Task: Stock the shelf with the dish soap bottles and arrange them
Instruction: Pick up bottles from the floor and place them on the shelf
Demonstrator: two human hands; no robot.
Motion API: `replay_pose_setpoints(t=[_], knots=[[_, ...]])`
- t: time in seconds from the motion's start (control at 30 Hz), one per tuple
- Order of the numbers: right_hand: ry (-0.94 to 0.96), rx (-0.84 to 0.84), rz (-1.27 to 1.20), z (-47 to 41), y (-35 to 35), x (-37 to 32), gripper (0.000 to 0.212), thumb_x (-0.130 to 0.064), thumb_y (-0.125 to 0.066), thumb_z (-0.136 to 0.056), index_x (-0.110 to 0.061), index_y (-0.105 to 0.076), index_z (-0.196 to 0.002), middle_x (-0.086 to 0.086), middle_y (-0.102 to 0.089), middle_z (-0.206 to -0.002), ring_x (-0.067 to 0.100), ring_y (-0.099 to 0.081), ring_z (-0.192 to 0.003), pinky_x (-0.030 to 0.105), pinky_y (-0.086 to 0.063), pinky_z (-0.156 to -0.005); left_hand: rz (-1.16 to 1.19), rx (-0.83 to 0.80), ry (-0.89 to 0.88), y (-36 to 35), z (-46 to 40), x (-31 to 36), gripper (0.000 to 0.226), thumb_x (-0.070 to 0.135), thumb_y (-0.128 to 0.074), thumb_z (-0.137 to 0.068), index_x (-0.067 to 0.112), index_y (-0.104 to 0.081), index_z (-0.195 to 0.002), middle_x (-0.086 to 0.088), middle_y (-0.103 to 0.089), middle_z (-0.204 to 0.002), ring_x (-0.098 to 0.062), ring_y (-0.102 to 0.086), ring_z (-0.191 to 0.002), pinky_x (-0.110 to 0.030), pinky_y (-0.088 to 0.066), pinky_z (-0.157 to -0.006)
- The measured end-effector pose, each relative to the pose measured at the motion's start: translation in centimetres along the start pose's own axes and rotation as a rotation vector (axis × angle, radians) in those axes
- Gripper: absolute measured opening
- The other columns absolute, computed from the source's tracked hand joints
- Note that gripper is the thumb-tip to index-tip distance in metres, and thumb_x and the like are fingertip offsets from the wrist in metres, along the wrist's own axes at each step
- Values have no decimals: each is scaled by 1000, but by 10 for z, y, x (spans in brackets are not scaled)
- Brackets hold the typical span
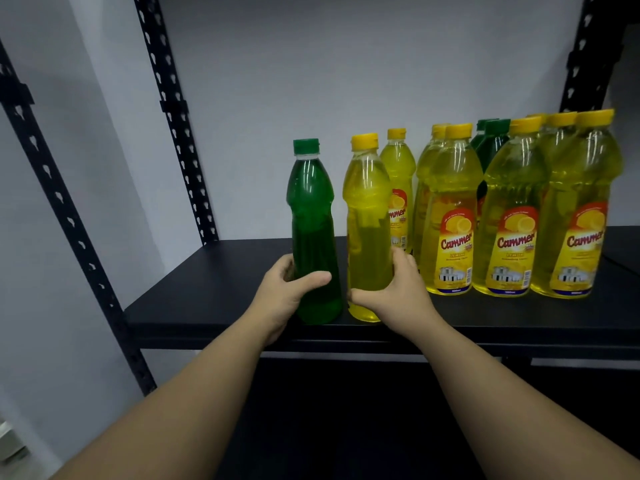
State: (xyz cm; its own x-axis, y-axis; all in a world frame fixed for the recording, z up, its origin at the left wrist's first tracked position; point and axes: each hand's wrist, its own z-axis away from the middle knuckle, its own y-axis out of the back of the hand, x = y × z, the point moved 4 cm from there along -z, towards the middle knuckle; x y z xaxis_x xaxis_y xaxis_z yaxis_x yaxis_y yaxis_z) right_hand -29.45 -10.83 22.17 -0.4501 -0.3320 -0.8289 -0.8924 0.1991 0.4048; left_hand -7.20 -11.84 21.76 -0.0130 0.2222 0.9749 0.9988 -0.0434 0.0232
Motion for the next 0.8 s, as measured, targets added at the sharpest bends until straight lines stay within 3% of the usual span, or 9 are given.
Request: replay_pose_setpoints(t=[0.1, 0.23, 0.3, 0.43, 0.53, 0.6, 0.7, 0.8], knots=[[-36, -80, -147, 0, 1, 2, 99, -37, -91, -65, -39, -28, -142, -6, -51, -138, 21, -54, -125, 35, -54, -93, -78, 54, -13, -4, 1, 0, 97, 67, -98, -45, 28, -63, -126, 8, -77, -115, -13, -74, -108, -35, -62, -90], [-13, -26, -56, 4, 3, -5, 110, -59, -94, -58, -34, -30, -144, -3, -44, -144, 21, -45, -132, 47, -50, -105, -12, -79, 30, -3, 1, 0, 79, 39, -92, -62, 18, -63, -133, -4, -76, -123, -23, -73, -116, -44, -58, -100], [3, -5, -53, 5, 4, -8, 110, -59, -95, -57, -31, -37, -146, -4, -46, -141, 20, -46, -131, 47, -50, -105, -15, -72, 17, 0, 4, 0, 73, 34, -91, -63, 16, -66, -130, -5, -76, -123, -24, -72, -117, -44, -58, -100], [-5, -34, -134, 2, 6, -4, 91, -37, -96, -67, -30, -45, -142, -9, -61, -130, 15, -59, -120, 43, -57, -97, -89, 84, -17, -3, 9, 2, 86, 52, -99, -52, 23, -62, -124, 6, -78, -111, -13, -76, -103, -35, -64, -81], [-53, -33, -160, 1, 6, 2, 85, -29, -93, -70, -38, -36, -132, -25, -54, -112, 0, -59, -101, 21, -54, -76, -137, 134, -19, -7, 11, 4, 93, 61, -96, -47, 28, -56, -124, 8, -76, -108, -8, -76, -92, -24, -59, -62], [-69, -39, -148, 1, 6, 3, 86, -31, -93, -71, -39, -32, -130, -25, -51, -110, 0, -57, -100, 17, -49, -73, -155, 103, -9, -8, 10, 4, 93, 60, -95, -50, 28, -55, -128, 5, -74, -115, -12, -75, -97, -28, -61, -66], [-37, -4, -62, 2, 5, 1, 99, -45, -96, -64, -30, -34, -139, -8, -48, -130, 11, -50, -117, 29, -49, -90, -105, 33, -11, -5, 9, 2, 83, 42, -93, -58, 22, -59, -131, 1, -76, -120, -20, -74, -111, -44, -62, -92], [-58, 29, -67, 0, 6, 2, 96, -45, -97, -62, -27, -41, -138, -5, -54, -131, 14, -54, -120, 34, -55, -93, -136, 68, -61, -1, 11, 0, 82, 45, -97, -57, 24, -62, -129, 6, -77, -117, -15, -74, -109, -37, -62, -89]])
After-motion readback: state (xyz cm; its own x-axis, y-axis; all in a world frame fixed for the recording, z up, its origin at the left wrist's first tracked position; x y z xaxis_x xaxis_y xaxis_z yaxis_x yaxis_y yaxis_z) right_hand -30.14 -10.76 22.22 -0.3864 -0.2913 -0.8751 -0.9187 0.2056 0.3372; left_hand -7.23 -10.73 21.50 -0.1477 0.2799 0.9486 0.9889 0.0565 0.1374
